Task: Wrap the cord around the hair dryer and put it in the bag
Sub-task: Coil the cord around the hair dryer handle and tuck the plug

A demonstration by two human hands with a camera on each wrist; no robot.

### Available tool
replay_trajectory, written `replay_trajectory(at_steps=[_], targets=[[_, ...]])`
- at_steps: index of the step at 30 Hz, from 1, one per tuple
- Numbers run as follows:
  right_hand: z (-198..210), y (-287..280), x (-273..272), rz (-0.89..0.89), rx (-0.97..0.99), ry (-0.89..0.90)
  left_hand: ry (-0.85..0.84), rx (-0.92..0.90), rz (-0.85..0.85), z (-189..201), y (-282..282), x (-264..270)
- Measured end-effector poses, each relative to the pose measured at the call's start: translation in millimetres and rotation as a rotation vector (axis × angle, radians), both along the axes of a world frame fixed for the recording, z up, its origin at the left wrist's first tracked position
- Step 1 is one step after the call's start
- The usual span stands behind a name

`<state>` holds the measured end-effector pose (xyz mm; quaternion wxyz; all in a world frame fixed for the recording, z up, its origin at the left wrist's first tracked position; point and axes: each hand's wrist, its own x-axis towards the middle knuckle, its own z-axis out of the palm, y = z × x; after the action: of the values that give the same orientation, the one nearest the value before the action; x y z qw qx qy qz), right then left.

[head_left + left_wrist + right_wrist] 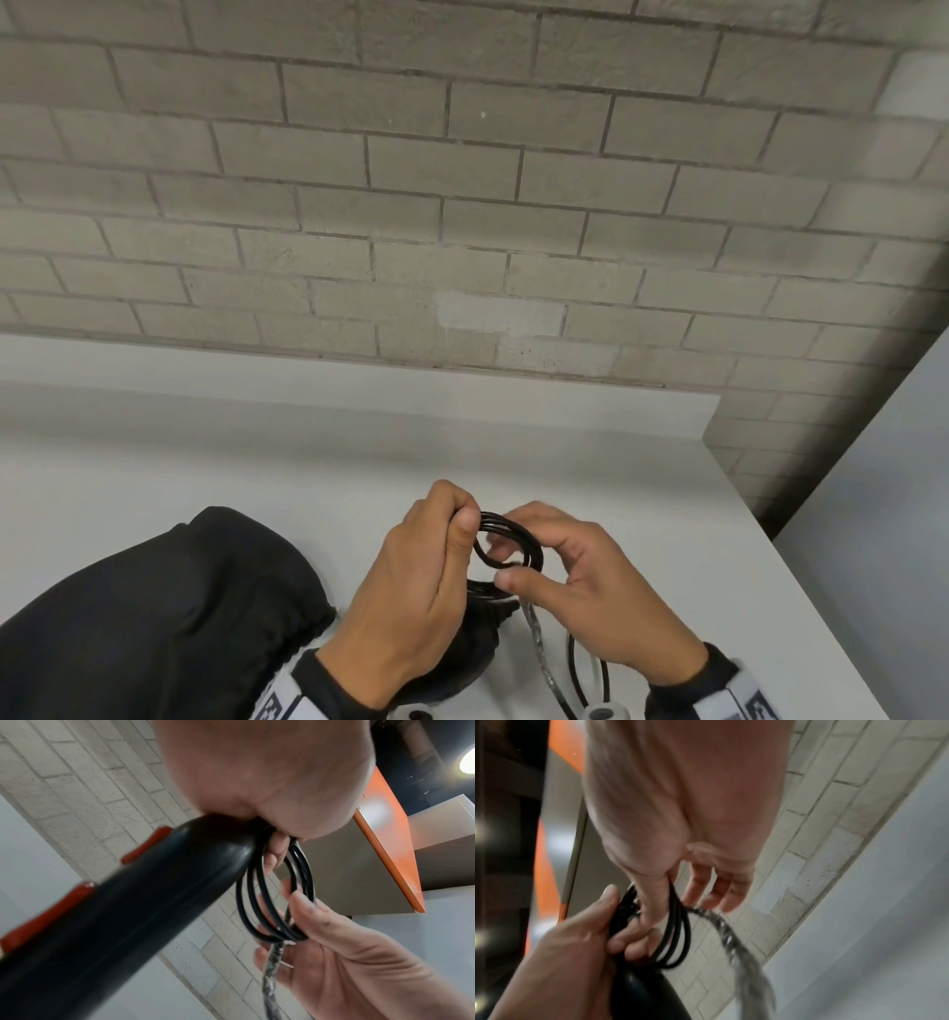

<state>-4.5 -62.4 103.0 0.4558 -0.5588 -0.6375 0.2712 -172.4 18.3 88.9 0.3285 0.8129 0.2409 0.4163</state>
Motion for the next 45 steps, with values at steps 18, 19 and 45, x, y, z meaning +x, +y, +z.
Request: replay_trajectory(at_steps=[18,19,45], targets=[[-18,-7,-46,-0.390,0.155,-0.278,0.060,0.023,0.130,2,5,3],[-13,-10,-48,-0.368,0.099,-0.256,0.065,0.036,0.140,3,7,3],[39,-28,-51,-0.376,-0.043,-0.050,-0.078,0.251,0.338,1,1,24]])
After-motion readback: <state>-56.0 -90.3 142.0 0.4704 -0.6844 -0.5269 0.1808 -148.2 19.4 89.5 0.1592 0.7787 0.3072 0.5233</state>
